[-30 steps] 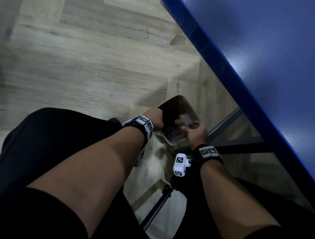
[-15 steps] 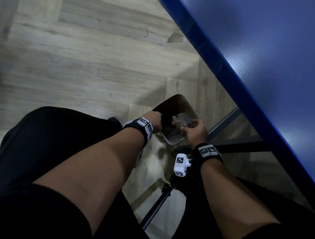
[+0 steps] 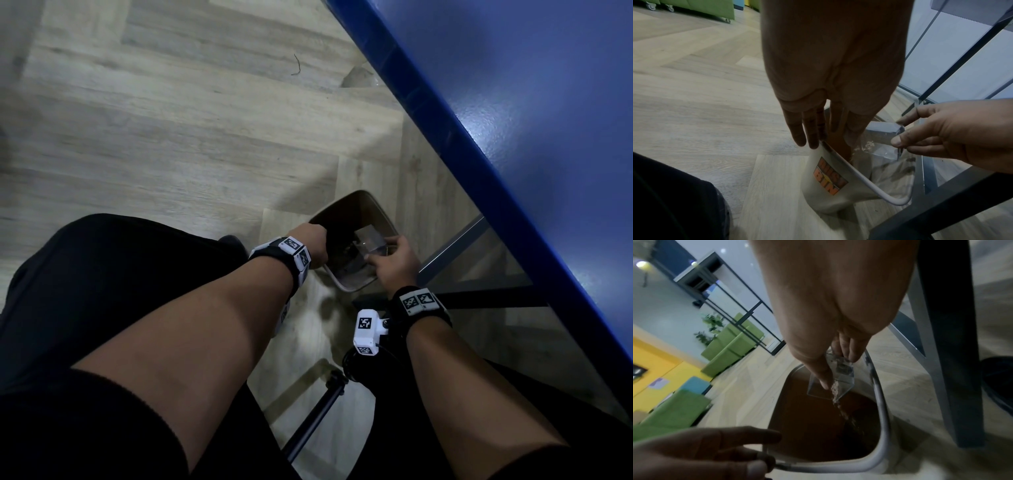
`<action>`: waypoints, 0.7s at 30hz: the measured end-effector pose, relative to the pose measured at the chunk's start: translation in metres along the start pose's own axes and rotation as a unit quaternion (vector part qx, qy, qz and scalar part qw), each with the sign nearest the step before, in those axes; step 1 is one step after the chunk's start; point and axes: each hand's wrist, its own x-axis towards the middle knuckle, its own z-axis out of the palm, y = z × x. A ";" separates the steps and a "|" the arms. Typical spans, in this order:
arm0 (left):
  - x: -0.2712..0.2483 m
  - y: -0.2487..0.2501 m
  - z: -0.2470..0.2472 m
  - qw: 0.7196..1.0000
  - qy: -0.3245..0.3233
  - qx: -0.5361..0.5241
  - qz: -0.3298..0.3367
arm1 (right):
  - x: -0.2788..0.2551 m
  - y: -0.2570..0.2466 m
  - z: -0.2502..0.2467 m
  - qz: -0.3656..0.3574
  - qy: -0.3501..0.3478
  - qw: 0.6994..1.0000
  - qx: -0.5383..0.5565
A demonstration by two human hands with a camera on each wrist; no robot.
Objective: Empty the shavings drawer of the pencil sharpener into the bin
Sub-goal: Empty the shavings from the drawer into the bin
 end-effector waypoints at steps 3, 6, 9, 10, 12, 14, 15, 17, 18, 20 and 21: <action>0.001 0.000 0.001 1.000 -0.002 0.000 0.000 | -0.001 -0.001 -0.001 0.002 -0.007 1.000 -0.004; 0.001 -0.001 0.002 1.000 -0.003 0.006 0.001 | -0.002 -0.003 -0.002 0.007 -0.019 1.000 -0.010; 0.001 -0.003 0.003 1.000 -0.011 0.010 0.003 | -0.002 -0.003 -0.003 0.007 -0.018 1.000 -0.008; 0.001 -0.004 0.004 1.000 -0.011 0.012 0.004 | -0.002 -0.004 -0.003 0.008 -0.017 1.000 -0.007; 0.000 -0.005 0.007 1.000 -0.016 0.016 0.006 | -0.002 -0.004 -0.003 0.008 -0.015 1.000 0.000; 0.000 -0.007 0.009 0.999 -0.026 0.023 0.003 | -0.003 -0.004 -0.004 0.007 -0.015 1.000 0.002; -0.001 -0.007 0.010 0.999 -0.031 0.026 0.000 | -0.002 -0.005 -0.004 0.007 -0.013 1.000 0.001; 0.000 -0.008 0.011 0.999 -0.036 0.028 -0.002 | -0.002 -0.006 -0.005 0.008 -0.007 1.000 0.007; 0.001 -0.008 0.012 0.999 -0.040 0.028 -0.003 | -0.002 -0.006 -0.006 0.010 -0.006 1.000 0.012; 0.001 -0.008 0.012 0.999 -0.040 0.027 -0.003 | -0.001 -0.004 -0.007 0.004 -0.013 1.000 0.009; 0.002 -0.008 0.013 0.999 -0.037 0.023 -0.002 | -0.003 -0.004 -0.008 0.001 -0.016 1.000 0.006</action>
